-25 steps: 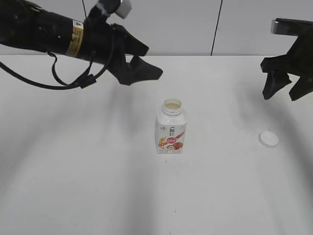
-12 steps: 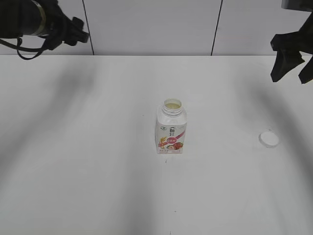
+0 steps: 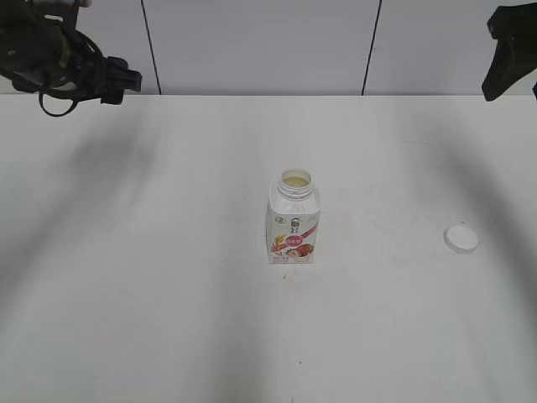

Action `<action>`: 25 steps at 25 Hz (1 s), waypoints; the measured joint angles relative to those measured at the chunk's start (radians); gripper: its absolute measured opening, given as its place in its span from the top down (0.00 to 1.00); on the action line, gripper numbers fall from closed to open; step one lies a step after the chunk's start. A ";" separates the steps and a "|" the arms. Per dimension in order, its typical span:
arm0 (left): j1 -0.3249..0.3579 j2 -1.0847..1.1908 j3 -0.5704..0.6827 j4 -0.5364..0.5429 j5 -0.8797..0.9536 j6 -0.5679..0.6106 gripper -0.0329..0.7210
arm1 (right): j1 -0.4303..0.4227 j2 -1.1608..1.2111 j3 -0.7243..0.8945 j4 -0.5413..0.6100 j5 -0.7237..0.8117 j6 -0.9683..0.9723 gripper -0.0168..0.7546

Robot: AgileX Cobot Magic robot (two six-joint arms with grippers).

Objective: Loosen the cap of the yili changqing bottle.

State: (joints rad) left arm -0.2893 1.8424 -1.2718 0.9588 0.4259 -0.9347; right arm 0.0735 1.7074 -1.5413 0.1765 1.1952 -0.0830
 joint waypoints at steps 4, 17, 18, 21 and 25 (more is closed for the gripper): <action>-0.003 -0.035 0.000 -0.195 0.006 0.142 0.23 | 0.000 -0.010 -0.008 0.000 0.014 0.000 0.31; -0.003 -0.073 -0.052 -0.698 0.295 0.592 0.23 | 0.000 -0.026 -0.008 -0.001 0.021 0.000 0.31; -0.003 -0.073 -0.066 -0.719 0.320 0.605 0.23 | 0.000 -0.026 -0.008 -0.001 0.021 0.000 0.31; -0.003 -0.073 -0.109 -0.742 0.381 0.620 0.23 | 0.000 -0.027 -0.008 -0.001 0.022 0.000 0.31; -0.003 -0.073 -0.148 -0.772 0.455 0.626 0.23 | 0.000 -0.028 -0.008 -0.001 0.022 0.000 0.31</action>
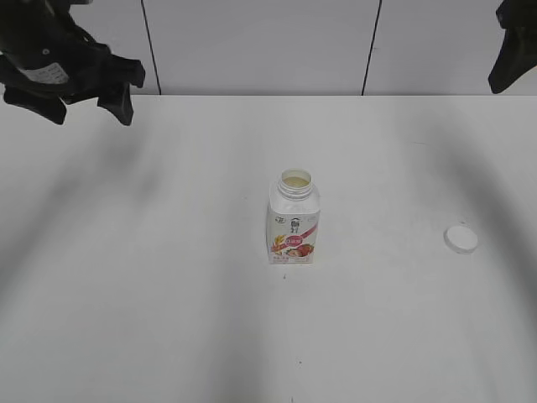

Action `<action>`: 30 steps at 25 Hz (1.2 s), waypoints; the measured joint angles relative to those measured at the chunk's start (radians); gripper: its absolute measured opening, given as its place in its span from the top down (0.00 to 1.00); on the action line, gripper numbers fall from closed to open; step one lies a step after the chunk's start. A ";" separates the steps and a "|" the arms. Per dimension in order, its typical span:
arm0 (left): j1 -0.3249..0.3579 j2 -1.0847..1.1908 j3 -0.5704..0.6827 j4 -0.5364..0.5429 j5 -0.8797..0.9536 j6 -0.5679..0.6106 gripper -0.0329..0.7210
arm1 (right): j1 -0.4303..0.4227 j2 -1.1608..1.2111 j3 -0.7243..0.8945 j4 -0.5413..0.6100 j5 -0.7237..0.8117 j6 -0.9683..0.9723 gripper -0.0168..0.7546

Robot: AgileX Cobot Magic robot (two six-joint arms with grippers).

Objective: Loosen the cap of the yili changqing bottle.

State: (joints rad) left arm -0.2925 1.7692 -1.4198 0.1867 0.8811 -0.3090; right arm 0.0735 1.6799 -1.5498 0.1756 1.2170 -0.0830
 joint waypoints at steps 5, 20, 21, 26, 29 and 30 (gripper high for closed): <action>0.000 0.000 -0.016 -0.024 0.101 0.000 0.23 | 0.000 0.000 0.000 0.000 0.000 0.000 0.31; 0.005 0.000 -0.017 -0.027 0.271 0.000 0.23 | 0.000 -0.004 0.002 0.013 0.000 0.000 0.31; 0.005 0.000 -0.015 -0.027 0.276 0.000 0.23 | 0.000 -0.010 0.010 0.016 0.000 0.000 0.31; 0.005 -0.037 0.053 -0.026 0.290 0.000 0.23 | 0.000 -0.092 0.107 0.020 0.000 0.000 0.31; 0.005 -0.107 0.128 -0.028 0.269 0.000 0.23 | 0.000 -0.164 0.199 0.014 0.000 0.000 0.31; 0.005 -0.138 0.158 -0.028 0.260 0.000 0.23 | 0.000 -0.190 0.225 0.012 0.000 0.000 0.31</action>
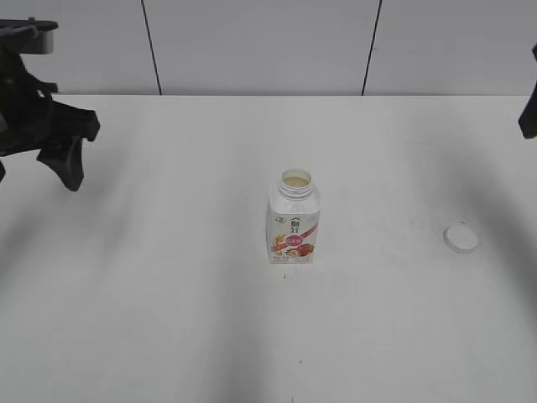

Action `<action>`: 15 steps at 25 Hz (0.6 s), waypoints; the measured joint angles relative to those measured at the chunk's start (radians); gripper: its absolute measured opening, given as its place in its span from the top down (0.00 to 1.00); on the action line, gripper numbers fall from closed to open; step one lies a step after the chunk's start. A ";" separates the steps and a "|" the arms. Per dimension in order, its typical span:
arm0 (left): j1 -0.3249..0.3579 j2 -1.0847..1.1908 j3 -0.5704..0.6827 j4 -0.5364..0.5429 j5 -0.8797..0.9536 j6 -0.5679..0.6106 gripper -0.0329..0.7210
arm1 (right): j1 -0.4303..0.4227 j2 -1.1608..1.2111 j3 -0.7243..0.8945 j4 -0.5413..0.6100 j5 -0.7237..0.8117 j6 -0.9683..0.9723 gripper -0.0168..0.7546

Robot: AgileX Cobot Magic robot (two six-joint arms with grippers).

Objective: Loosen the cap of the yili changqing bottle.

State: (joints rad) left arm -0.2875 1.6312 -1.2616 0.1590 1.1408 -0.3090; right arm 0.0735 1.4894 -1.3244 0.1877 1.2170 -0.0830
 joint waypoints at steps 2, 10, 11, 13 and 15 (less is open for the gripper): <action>0.000 -0.063 0.056 -0.001 -0.018 0.000 0.23 | 0.000 -0.049 0.064 -0.006 0.000 0.000 0.31; 0.000 -0.341 0.240 0.001 -0.030 0.000 0.23 | 0.000 -0.241 0.263 -0.008 0.000 0.000 0.31; 0.000 -0.375 0.260 0.001 -0.030 0.000 0.23 | 0.000 -0.261 0.283 -0.008 0.000 0.000 0.31; 0.000 -0.439 0.296 0.001 -0.030 0.000 0.23 | 0.000 -0.307 0.318 -0.008 0.000 0.000 0.31; 0.000 -0.509 0.338 0.001 -0.028 0.000 0.23 | 0.000 -0.349 0.346 -0.008 0.000 0.000 0.31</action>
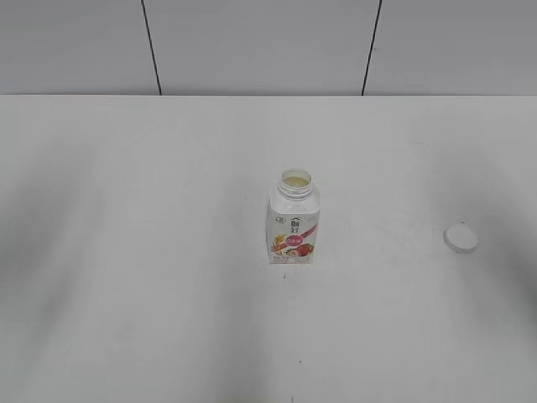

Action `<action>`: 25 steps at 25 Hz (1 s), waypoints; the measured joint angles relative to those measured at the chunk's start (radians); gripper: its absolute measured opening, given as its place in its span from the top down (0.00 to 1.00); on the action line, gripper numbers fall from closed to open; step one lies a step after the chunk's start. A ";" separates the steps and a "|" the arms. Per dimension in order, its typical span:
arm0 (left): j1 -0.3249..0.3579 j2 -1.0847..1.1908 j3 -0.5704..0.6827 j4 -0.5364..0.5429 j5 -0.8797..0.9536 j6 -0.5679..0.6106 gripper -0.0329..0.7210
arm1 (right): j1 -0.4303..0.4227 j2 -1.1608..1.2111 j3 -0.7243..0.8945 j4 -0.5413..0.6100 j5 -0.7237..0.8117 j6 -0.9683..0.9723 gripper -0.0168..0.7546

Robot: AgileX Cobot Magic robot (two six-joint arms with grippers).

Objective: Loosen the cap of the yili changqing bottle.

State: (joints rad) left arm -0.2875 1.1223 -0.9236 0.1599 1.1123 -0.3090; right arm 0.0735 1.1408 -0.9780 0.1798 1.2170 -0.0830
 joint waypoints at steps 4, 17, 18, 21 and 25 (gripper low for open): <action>0.000 -0.142 0.075 0.000 0.004 0.000 0.23 | 0.000 -0.093 0.060 0.000 0.000 -0.001 0.31; 0.000 -0.631 0.227 -0.001 0.001 0.000 0.23 | 0.000 -0.520 0.284 -0.011 -0.016 -0.024 0.31; 0.000 -0.665 0.241 -0.001 0.000 0.000 0.23 | 0.000 -0.553 0.300 -0.011 -0.021 -0.033 0.31; 0.000 -0.753 0.286 0.003 -0.003 0.000 0.23 | 0.000 -0.640 0.344 -0.012 -0.047 -0.052 0.31; 0.000 -0.850 0.360 0.008 -0.003 0.000 0.23 | 0.000 -0.750 0.421 -0.020 -0.073 -0.077 0.31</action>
State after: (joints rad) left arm -0.2875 0.2727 -0.5641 0.1677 1.1096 -0.3090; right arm 0.0735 0.3912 -0.5567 0.1602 1.1442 -0.1595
